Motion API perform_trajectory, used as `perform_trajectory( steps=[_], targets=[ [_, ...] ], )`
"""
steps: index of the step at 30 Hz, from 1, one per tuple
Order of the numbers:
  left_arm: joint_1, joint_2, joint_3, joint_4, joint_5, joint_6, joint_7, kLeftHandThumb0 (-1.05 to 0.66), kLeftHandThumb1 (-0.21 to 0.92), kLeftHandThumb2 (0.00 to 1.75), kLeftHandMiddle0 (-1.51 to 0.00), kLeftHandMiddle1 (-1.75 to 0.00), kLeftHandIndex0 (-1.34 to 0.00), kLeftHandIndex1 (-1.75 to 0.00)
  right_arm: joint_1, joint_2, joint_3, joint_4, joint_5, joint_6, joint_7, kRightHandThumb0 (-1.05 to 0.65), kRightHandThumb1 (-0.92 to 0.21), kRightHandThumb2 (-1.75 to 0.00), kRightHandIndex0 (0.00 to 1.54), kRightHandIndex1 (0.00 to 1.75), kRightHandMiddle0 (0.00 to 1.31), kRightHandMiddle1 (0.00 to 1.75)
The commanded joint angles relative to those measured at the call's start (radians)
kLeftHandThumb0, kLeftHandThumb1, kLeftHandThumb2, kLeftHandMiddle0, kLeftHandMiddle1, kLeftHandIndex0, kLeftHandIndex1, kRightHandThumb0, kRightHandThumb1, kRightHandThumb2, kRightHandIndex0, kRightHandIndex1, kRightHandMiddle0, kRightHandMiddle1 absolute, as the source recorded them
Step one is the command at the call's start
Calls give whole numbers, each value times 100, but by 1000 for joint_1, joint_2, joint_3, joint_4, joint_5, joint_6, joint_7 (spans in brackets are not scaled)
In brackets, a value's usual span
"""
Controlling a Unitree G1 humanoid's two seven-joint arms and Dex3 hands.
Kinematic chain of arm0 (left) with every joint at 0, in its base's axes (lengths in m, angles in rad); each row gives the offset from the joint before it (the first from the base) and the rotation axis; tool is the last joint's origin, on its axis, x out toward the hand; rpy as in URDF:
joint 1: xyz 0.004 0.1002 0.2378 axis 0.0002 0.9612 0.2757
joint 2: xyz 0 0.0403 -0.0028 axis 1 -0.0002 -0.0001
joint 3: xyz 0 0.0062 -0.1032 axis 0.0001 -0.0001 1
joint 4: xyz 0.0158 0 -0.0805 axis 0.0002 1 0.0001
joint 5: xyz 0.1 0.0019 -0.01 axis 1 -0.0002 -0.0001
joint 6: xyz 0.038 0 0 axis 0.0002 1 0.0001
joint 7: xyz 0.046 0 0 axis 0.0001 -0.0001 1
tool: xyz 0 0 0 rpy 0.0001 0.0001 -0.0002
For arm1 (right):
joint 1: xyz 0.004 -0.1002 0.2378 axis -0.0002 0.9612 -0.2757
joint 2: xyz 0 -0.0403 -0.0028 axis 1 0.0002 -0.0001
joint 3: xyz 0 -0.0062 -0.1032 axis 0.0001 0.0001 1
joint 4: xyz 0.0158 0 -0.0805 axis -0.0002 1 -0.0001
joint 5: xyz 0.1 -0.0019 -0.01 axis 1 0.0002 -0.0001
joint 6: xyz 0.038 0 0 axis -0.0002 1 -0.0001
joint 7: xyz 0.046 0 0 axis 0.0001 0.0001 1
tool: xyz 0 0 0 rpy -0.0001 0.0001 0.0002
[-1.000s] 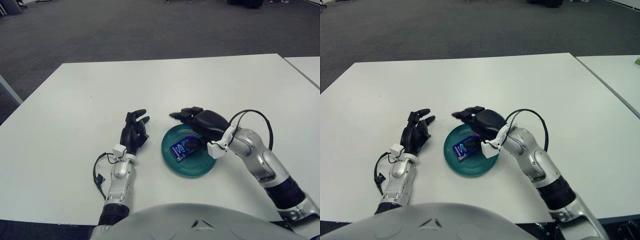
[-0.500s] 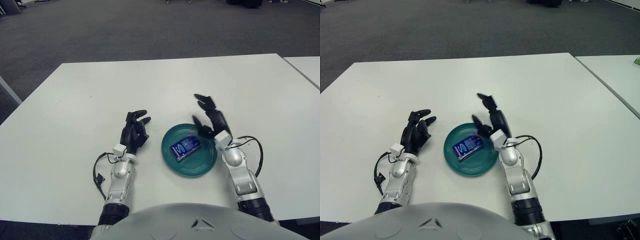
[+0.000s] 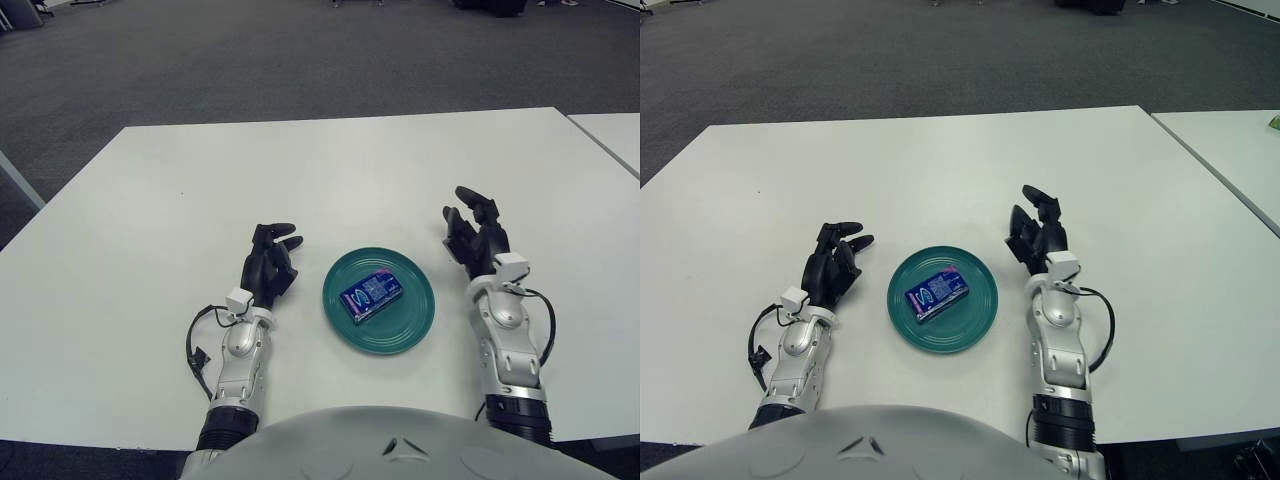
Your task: Put the gum into the plate.
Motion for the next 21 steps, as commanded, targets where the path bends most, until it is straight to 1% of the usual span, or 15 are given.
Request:
perform_trajectory(
  steps=[1, 8, 17, 21],
  targets=[
    [22, 5, 0, 27, 12, 34, 4, -89, 92, 92, -27, -118, -18, -156, 26, -22, -33, 36, 39, -29, 26, -70, -92, -79, 49, 16, 0, 89],
    [40, 19, -12, -3, 34, 64, -1, -89, 92, 91, -25, -120, -14, -152, 56, -38, -69, 66, 62, -40, 31, -68, -92, -82, 52, 18, 0, 85],
    [62, 24, -21, -52, 19, 112, -20, -87, 92, 91, -22, -124, -12, -152, 81, -27, -57, 84, 38, -48, 8, -69, -92, -84, 51, 20, 0, 87],
    [77, 21, -33, -76, 35, 123, -11, -86, 92, 92, -21, -123, -10, -153, 92, -25, -52, 103, 35, -49, 2, -70, -92, -84, 51, 21, 0, 87]
  ],
)
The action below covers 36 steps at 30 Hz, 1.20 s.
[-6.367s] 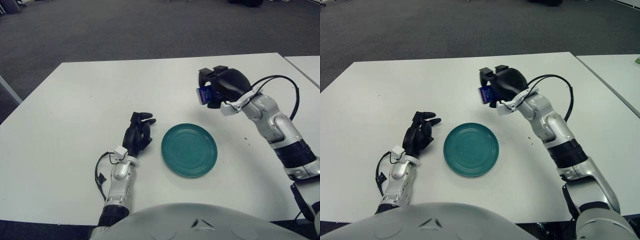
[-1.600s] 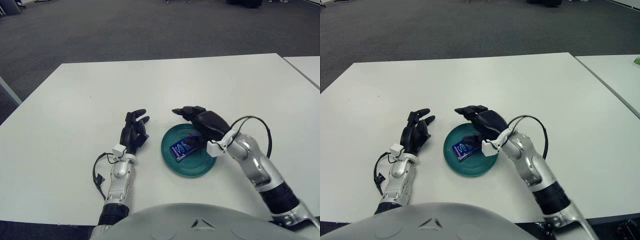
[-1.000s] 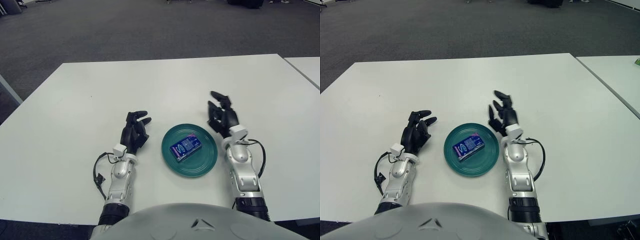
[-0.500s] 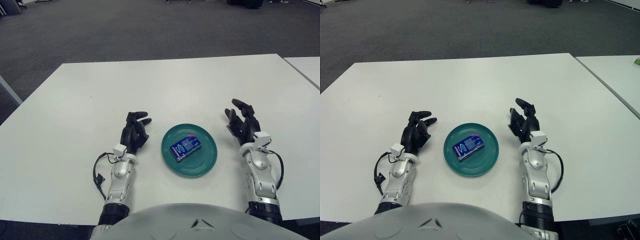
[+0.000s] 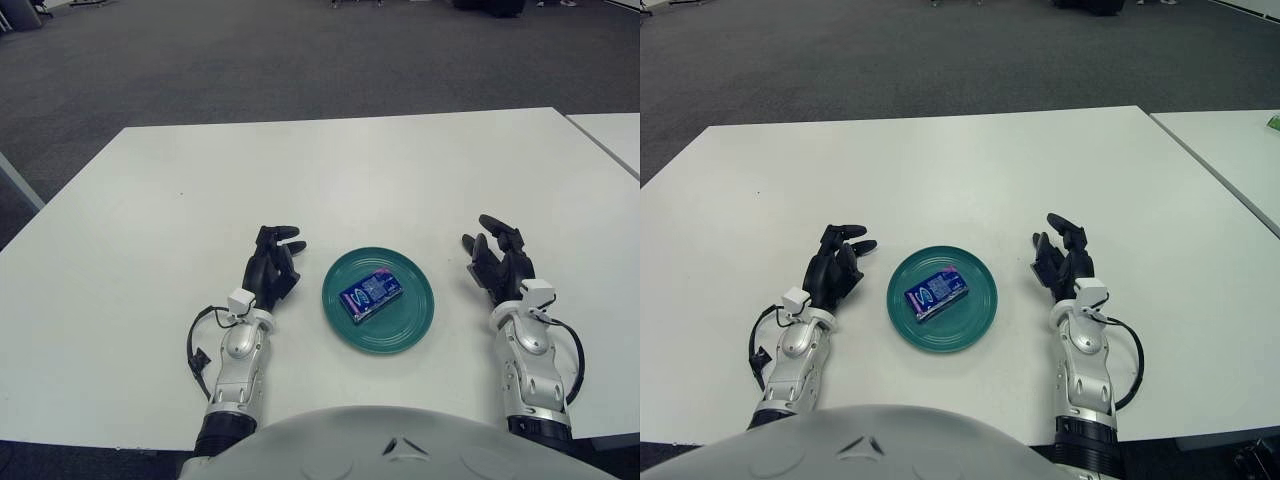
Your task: Put the gum into the plate.
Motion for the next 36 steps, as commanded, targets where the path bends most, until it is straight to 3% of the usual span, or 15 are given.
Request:
perform_trajectory(
  steps=[1, 16, 36],
  targets=[
    [37, 5, -12, 1, 13, 44, 3, -85, 92, 92, -21, -123, -10, -153, 16, 10, 9, 36, -4, 5, -6, -70, -92, -84, 51, 21, 0, 87],
    [68, -4, -19, -50, -18, 93, -14, -83, 92, 87, -22, -120, -10, -153, 14, 13, 46, 138, -41, -63, -35, -72, -92, -80, 51, 24, 0, 89],
    [66, -9, -15, -51, -2, 83, 8, -80, 92, 89, -24, -117, -12, -146, 20, 21, 86, 241, -116, -195, -97, -74, -92, -80, 49, 30, 0, 95]
  ],
)
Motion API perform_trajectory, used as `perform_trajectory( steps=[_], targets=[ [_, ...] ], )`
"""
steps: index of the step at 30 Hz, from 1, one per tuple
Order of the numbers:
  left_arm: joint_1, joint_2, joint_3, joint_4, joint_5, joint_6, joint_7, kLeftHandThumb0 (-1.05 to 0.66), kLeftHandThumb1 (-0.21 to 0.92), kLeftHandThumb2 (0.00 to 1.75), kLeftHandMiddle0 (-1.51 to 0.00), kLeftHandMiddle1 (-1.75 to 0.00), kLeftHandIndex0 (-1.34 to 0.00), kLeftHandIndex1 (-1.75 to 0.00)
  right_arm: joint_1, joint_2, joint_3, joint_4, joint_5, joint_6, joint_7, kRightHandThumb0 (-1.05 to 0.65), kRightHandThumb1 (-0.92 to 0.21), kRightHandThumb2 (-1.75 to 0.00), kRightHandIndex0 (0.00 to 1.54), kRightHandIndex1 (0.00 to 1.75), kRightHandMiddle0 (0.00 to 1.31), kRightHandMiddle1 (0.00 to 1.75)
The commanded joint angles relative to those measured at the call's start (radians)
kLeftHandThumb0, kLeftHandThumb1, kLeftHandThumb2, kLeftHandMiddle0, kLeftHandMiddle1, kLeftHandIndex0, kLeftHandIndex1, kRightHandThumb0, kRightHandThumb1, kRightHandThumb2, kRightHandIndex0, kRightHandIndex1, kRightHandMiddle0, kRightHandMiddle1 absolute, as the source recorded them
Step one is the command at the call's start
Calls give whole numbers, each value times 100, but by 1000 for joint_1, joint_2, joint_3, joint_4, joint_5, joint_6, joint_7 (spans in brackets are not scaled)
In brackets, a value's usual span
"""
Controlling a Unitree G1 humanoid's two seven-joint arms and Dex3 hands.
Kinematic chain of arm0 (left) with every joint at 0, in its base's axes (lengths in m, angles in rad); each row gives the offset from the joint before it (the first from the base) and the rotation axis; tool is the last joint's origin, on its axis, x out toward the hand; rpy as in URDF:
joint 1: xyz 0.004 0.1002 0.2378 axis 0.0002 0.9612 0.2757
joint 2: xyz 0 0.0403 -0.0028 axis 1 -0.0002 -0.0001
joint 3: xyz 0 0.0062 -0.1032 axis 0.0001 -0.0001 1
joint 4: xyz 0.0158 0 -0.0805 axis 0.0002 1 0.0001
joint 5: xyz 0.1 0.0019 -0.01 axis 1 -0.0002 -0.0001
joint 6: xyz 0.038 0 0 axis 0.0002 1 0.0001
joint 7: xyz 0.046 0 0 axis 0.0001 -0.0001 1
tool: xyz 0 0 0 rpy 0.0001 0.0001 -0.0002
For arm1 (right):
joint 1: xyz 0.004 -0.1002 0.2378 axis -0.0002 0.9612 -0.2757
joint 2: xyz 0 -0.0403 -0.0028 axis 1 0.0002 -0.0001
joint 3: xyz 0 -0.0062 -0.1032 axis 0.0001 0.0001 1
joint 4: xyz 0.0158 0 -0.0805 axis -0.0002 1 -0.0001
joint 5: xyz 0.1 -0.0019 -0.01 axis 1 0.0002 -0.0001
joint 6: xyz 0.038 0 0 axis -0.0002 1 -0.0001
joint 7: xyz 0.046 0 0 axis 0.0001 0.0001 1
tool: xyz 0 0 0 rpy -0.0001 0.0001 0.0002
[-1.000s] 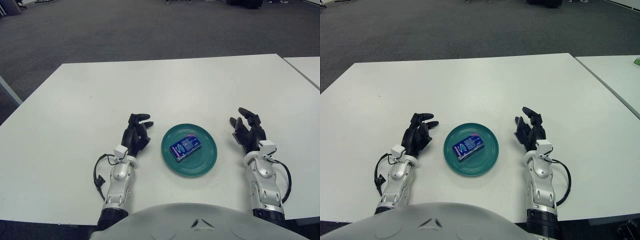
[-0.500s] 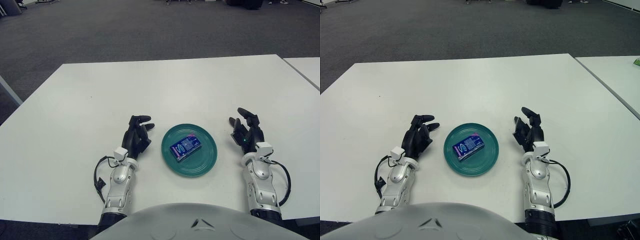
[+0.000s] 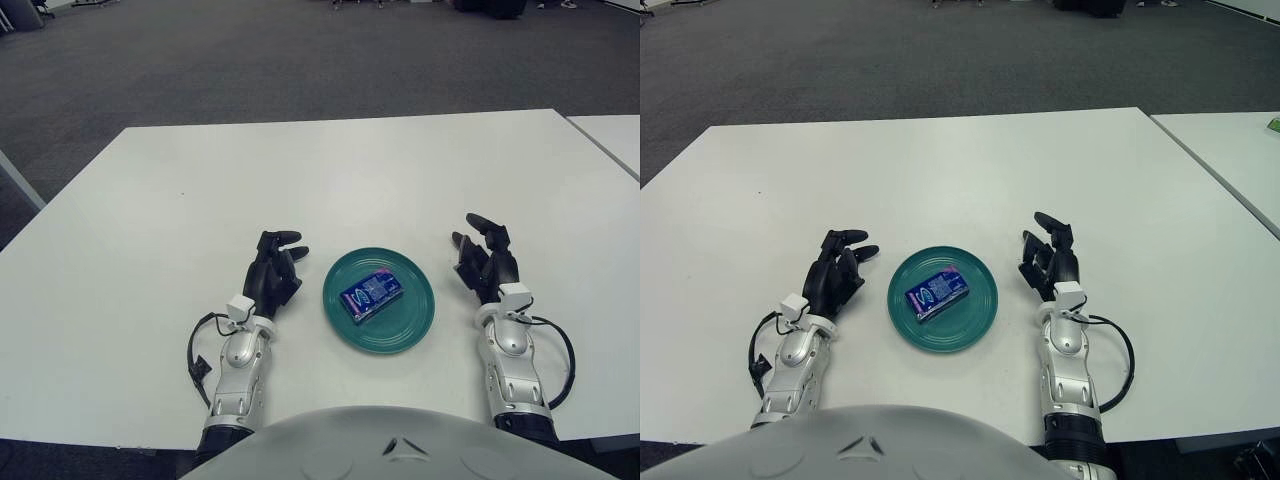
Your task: Put the gum into the plate.
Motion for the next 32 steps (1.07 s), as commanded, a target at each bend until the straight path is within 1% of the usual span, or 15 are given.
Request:
perform_trajectory(
  steps=[1, 7, 13, 22, 32],
  targets=[
    [17, 6, 1, 17, 10, 38, 13, -80, 92, 89, -24, -116, -12, -146, 37, 15, 11, 58, -4, 29, -5, -73, -92, -79, 50, 30, 0, 95],
    [20, 5, 0, 11, 16, 42, 17, -79, 92, 90, -23, -117, -12, -147, 42, 18, 13, 64, -6, 11, -12, -72, -92, -78, 51, 33, 0, 97],
    [21, 4, 0, 13, 29, 27, 20, -81, 92, 89, -23, -119, -12, -149, 48, 17, 16, 57, -3, 8, -12, -73, -92, -79, 47, 40, 0, 97],
    [19, 6, -6, 10, 54, 24, 32, -84, 92, 91, -21, -118, -9, -149, 56, 18, 19, 41, -3, 13, -13, -72, -92, -80, 45, 42, 0, 96],
    [11, 4, -2, 15, 46, 21, 31, -85, 92, 92, -22, -120, -8, -153, 65, 19, 21, 18, -1, 22, -15, -71, -92, -78, 45, 44, 0, 96]
  ],
)
